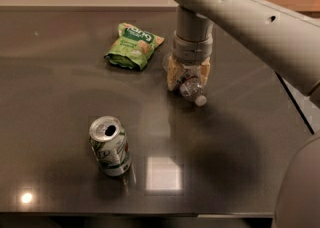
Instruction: Place water bottle upright
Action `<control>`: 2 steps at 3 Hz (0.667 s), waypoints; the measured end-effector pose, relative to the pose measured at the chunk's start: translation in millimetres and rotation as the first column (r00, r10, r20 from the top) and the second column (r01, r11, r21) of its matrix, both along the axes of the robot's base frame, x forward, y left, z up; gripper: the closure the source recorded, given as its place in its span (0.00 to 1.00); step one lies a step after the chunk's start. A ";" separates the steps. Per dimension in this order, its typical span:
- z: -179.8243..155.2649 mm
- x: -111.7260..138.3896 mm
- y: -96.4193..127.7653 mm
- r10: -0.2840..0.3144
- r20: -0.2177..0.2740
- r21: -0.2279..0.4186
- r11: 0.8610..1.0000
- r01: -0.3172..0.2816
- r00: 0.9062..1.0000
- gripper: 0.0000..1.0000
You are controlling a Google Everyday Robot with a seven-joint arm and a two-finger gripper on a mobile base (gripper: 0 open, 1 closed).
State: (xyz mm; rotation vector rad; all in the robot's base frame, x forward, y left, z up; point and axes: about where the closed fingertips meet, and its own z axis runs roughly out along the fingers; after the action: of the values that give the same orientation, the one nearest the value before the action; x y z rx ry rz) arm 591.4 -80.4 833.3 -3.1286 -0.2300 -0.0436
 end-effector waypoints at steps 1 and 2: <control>3.9 0.3 1.4 -0.016 -0.006 -0.002 1.000 0.016 1.000 0.64; 21.0 5.5 6.0 -0.109 -0.036 0.048 0.993 0.111 0.993 0.88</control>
Offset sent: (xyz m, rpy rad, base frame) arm -0.0069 0.0020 0.0627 0.0960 0.1392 -0.2610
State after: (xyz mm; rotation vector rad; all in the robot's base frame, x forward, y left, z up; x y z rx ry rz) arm 596.8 -74.4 854.2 -3.0862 -0.0554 0.0032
